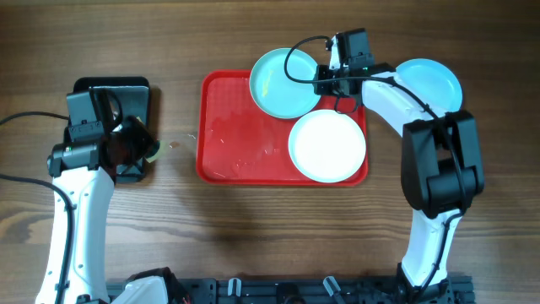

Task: Clean dirty plates on tray and stack at the side
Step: 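Reach the right gripper to the remaining left plate's rim and grip it, then carry the sponge with the left gripper onto the held plate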

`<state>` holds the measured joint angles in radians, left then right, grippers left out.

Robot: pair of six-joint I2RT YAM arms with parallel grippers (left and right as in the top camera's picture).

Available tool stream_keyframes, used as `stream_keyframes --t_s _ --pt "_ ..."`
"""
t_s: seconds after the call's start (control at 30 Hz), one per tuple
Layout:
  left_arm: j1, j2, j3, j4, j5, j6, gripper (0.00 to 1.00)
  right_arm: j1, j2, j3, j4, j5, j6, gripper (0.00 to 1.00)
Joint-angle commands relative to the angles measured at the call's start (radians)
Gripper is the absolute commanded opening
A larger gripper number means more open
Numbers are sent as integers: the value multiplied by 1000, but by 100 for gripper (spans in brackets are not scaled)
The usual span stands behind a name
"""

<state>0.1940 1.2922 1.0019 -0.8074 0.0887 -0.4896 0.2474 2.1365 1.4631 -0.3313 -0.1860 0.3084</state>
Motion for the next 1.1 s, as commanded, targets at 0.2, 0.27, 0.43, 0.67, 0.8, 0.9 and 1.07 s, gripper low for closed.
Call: stream_keyframes --t_s 0.2,0.27,0.43,0.67,0.8,0.9,1.07 --pt "6 4 12 6 16 18 4 4 61 1 10 2 -17 19" --pt "6 4 12 6 16 18 4 5 61 1 13 -35 -18 9" --pt "6 4 12 7 16 18 4 11 60 9 18 -168 -18 4" --pt "-12 4 12 38 156 66 4 75 23 10 -40 -309 -21 4" --pt "-80 4 12 48 173 71 4 127 21 10 -102 -294 -37 4" --pt "-136 4 12 61 172 71 4 151 21 10 -135 -215 -59 4" --pt "-216 23 12 104 172 62 4 203 19 10 -194 -48 -92 4"
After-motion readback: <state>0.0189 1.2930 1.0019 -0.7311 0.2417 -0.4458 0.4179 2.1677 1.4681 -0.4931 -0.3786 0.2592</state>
